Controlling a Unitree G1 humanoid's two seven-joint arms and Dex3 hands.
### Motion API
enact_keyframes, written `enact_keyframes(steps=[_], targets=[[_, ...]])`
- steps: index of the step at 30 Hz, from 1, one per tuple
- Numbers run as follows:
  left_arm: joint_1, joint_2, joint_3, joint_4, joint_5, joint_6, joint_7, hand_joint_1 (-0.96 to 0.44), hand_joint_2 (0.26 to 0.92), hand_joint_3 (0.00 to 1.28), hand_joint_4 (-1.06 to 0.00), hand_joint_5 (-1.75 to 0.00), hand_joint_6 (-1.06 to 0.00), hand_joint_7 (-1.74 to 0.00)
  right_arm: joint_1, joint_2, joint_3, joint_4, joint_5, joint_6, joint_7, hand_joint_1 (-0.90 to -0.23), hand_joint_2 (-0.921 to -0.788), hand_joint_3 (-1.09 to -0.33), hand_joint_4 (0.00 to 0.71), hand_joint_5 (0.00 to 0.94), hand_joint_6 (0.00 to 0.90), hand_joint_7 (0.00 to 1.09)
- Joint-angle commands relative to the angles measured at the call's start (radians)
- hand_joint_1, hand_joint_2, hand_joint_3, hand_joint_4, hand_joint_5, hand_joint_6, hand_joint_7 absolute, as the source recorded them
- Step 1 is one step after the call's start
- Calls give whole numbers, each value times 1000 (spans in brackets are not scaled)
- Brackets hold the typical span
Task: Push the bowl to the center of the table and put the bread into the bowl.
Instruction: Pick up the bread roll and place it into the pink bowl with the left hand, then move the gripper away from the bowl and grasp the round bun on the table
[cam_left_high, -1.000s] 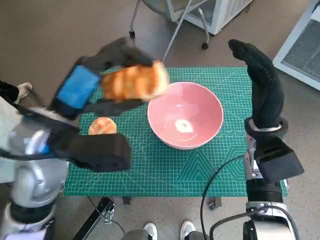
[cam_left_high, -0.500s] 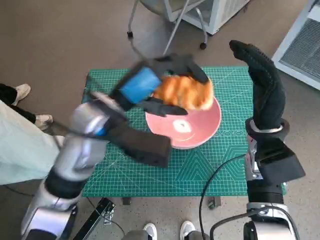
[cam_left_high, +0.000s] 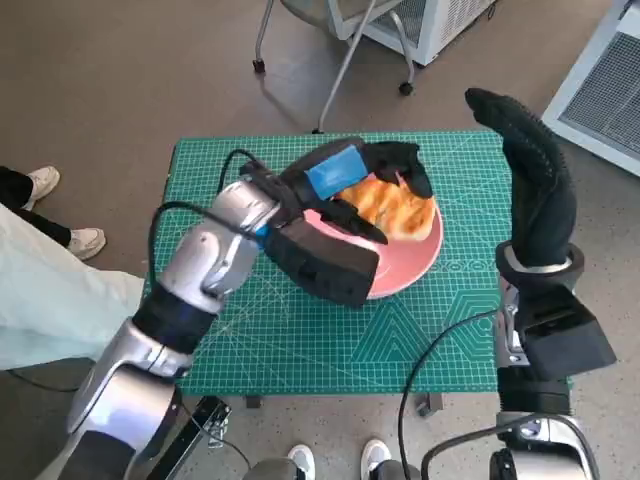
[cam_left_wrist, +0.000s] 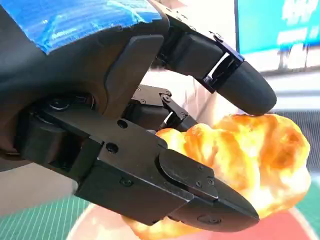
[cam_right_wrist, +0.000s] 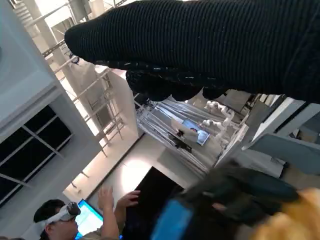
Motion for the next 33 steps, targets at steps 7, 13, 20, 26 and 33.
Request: enact_keyframes(steps=[7,13,20,26,33], targets=[[-57,7,-26,31,-43,110,-320,186,890,216,-152,-141,-351,-214,34,-7,-8,-15,-2,24,-10,-599,-921,-714,340,1,83,715],[-28,16,15,-37,-99,144,-367,160,834,172,-68,-15,-332,-58,32,-7,-8,-12,4,24,-5,-607,-921,-710,341,1,84,715],[-13,97,9,-119,-107,57,-380,105,791,127,-73,-15,-332,-33,31,-4,-4,-12,-2,26,-7,-617,-921,-708,341,1,84,716],[27,221,53,-296,-136,-3,-441,77,799,83,-130,-19,-343,-26,31,1,1,-19,-1,29,-6,-617,-921,-710,340,1,82,718],[116,364,194,-537,-225,39,-540,63,801,58,-144,-11,-370,-30,32,2,4,-20,0,25,-2,-612,-921,-712,339,0,79,722]])
